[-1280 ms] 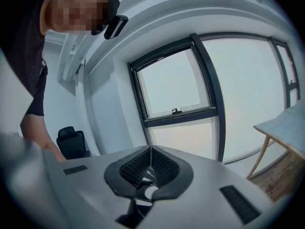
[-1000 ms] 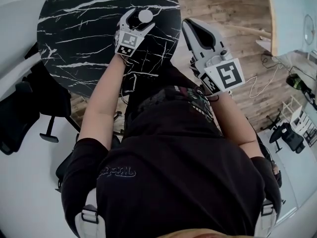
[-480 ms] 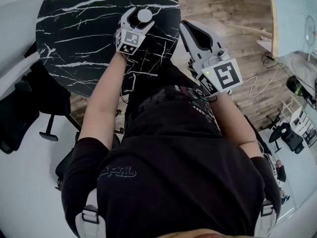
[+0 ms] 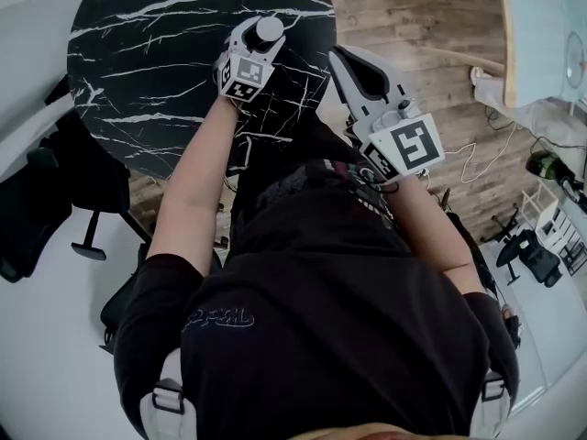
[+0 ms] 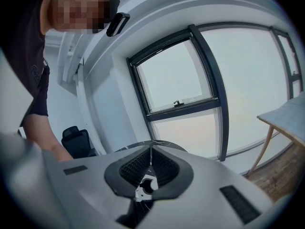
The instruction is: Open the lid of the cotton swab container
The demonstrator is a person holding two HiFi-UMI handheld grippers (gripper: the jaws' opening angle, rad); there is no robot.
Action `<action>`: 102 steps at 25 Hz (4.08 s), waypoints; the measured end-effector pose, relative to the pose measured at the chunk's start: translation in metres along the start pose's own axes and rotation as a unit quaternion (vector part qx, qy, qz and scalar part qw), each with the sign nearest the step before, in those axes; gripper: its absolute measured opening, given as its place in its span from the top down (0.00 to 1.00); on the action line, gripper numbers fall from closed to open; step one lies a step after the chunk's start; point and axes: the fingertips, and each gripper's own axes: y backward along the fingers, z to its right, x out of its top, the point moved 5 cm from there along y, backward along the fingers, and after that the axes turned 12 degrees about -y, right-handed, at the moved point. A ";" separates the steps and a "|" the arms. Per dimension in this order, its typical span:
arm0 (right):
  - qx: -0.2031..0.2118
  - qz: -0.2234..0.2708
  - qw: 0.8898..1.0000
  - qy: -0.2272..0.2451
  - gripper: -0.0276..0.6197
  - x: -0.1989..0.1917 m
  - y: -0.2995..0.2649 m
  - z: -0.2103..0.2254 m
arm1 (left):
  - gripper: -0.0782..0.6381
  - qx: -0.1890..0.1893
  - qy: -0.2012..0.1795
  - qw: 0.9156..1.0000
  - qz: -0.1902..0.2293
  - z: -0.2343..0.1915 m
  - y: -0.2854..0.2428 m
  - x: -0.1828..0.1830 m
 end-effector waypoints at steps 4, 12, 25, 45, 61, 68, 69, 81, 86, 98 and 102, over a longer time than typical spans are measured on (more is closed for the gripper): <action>0.001 0.000 1.000 0.000 0.92 0.001 0.002 0.000 | 0.52 0.002 0.002 1.000 -0.004 -0.001 0.000 0.001; 0.002 0.007 1.000 0.007 0.92 0.003 0.006 -0.007 | 0.52 -0.013 0.005 1.000 -0.007 0.000 0.015 0.005; 0.022 0.030 0.999 0.029 0.92 0.004 0.015 -0.056 | 0.52 -0.002 0.022 1.000 -0.005 -0.007 0.083 0.011; 0.033 0.079 0.994 0.068 0.92 -0.013 0.046 -0.158 | 0.52 -0.036 -0.002 0.998 0.044 0.026 0.227 0.061; 0.024 0.085 0.991 0.096 0.92 -0.039 0.081 -0.212 | 0.52 -0.096 -0.039 0.994 0.039 0.063 0.313 0.085; 0.062 0.076 0.988 0.117 0.92 -0.040 0.095 -0.230 | 0.52 -0.124 -0.050 0.990 0.037 0.084 0.345 0.107; 0.066 0.074 0.988 0.119 0.92 -0.040 0.096 -0.231 | 0.52 -0.123 -0.050 0.990 0.036 0.086 0.347 0.109; 0.122 0.041 0.984 0.126 0.91 -0.030 0.113 -0.202 | 0.52 -0.108 -0.039 0.993 0.020 0.101 0.333 0.145; 0.167 0.032 0.977 0.132 0.78 -0.019 0.120 -0.184 | 0.52 -0.101 -0.041 0.994 0.020 0.110 0.322 0.173; 0.292 -0.006 0.930 0.222 0.62 -0.002 0.144 -0.158 | 0.52 -0.092 -0.037 0.995 0.000 0.138 0.289 0.223; 0.321 -0.030 0.923 0.210 0.60 -0.002 0.152 -0.149 | 0.52 -0.084 -0.032 0.996 -0.006 0.147 0.279 0.233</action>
